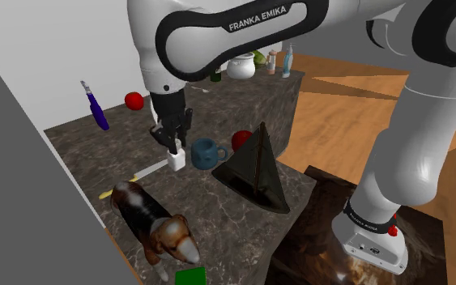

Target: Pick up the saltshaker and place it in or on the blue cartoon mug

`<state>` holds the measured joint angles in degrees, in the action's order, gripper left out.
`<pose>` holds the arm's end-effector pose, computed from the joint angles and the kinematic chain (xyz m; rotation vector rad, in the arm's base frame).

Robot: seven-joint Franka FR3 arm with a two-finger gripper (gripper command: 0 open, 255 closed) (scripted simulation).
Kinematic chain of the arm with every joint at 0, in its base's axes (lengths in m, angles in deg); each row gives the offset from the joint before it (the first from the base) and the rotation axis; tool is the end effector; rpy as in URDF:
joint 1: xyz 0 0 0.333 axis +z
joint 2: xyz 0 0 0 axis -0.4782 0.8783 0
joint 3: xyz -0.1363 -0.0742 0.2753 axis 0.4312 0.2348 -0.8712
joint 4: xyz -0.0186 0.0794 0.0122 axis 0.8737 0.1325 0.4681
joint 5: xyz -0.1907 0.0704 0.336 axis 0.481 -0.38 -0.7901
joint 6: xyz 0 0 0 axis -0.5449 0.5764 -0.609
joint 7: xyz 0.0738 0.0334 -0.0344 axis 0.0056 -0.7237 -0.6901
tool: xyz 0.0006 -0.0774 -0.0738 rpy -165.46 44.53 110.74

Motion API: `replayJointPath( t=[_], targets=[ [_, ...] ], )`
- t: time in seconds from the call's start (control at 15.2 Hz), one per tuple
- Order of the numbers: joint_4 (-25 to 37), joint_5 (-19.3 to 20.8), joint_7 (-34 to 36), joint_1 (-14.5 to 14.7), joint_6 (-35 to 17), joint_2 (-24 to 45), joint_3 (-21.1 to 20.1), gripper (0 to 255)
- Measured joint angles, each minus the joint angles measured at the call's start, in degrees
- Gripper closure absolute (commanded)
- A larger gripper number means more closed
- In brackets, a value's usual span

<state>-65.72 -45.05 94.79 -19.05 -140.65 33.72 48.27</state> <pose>0.4905 0.3171 0.5099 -3.1245 -0.2992 -0.0017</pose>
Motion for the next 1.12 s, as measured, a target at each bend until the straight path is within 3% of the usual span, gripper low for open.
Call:
replayJointPath(
  t=[0.4, 1.12],
  targets=[
    [3.3, -0.3, -0.7, -0.3, 3.8, -0.6, 0.2, 255],
    [3.5, -2.0, -15.1, -7.7, 7.8, -4.7, 7.1, 255]
  ],
)
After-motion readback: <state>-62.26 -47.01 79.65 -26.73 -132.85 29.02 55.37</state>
